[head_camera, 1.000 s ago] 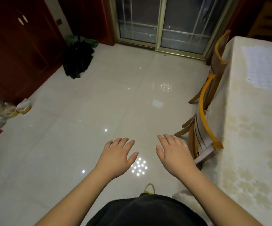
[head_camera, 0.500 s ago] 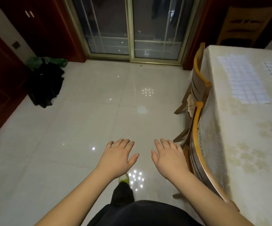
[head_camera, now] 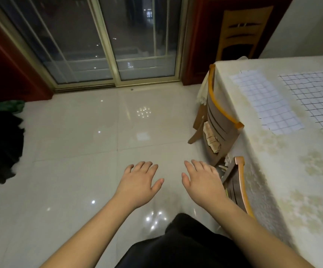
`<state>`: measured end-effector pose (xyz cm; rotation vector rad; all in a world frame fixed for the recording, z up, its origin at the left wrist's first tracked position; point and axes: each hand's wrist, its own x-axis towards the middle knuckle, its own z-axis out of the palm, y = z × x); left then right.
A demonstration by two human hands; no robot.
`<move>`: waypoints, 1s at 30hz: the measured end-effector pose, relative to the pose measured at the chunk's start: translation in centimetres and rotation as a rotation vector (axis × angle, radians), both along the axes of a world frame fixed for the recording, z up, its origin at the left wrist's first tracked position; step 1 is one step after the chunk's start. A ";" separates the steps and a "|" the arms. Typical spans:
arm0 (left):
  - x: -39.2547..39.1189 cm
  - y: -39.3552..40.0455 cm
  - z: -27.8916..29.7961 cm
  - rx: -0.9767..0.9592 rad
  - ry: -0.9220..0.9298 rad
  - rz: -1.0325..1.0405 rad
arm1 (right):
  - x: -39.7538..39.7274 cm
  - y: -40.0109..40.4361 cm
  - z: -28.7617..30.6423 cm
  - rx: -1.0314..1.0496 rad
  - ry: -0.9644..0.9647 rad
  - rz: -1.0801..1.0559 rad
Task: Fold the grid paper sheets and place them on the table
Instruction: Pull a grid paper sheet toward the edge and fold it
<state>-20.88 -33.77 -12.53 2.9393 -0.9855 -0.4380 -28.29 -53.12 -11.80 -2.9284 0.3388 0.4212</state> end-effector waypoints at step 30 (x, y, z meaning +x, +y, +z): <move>36.8 -36.5 0.3 -0.061 0.031 -0.732 | 28.5 -26.7 -1.1 0.005 -0.042 -0.654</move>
